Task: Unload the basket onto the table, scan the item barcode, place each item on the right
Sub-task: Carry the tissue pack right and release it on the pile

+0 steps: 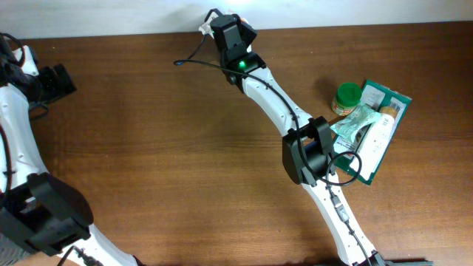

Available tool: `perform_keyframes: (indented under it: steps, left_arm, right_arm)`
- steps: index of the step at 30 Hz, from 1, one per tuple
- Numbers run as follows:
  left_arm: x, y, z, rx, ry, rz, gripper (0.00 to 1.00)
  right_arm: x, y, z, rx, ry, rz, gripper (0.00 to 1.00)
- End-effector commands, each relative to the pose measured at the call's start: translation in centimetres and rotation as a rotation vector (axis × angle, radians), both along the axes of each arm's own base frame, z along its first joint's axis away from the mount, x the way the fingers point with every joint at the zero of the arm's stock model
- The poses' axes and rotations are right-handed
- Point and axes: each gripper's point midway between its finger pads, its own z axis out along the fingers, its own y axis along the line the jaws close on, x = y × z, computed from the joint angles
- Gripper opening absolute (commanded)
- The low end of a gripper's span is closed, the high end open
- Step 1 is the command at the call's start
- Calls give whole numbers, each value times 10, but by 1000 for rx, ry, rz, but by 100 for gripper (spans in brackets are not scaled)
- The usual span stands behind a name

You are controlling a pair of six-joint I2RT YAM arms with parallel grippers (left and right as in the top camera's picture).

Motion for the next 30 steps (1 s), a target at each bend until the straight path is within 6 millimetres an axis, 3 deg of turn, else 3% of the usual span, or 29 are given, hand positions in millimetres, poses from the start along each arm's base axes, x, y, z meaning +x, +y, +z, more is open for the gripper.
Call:
perform_keyframes:
  steps: [1,5,8,9,12,15,17,19,23,26,27,30]
  left_arm:
    - [0,5,8,7,-20,21,99]
    - [0,5,8,7,-20,21,99]
    - [0,5,8,7,-20,21,99]
    - [0,5,8,7,-20,21,99]
    - [0,5,8,7,-20,21,99]
    - [0,5,8,7,-20,21,99]
    - [0,5,8,7,-20,21,99]
    - [0,5,8,7,-20,21,99]
    - [0,5,8,7,-20,21,99]
    - [0,5,8,7,-20,21,99]
    - [0,5,8,7,-20,21,99]
    - [0,5,8,7,-20,21,99]
  right_arm:
    - [-9,1,52,84,-47,-9,4]
    - [-48,9,130,309,9,73,4]
    - [-98,13,168,497,142,125,4]
    - [-127,14,176,589,240,127,4]
    - [-189,9,169,726,498,83,4]
    - [-222,10,147,741,694,95,4]
    - [-240,-4,132,724,799,39,4]
    - [-249,-27,122,728,858,-65,4]
    - [-263,-102,104,727,946,-353,4]
    - [-251,-167,93,768,866,-622,4]
    - [-253,-198,80,764,854,-750,4]
    - [-269,-249,44,765,927,-944,4]
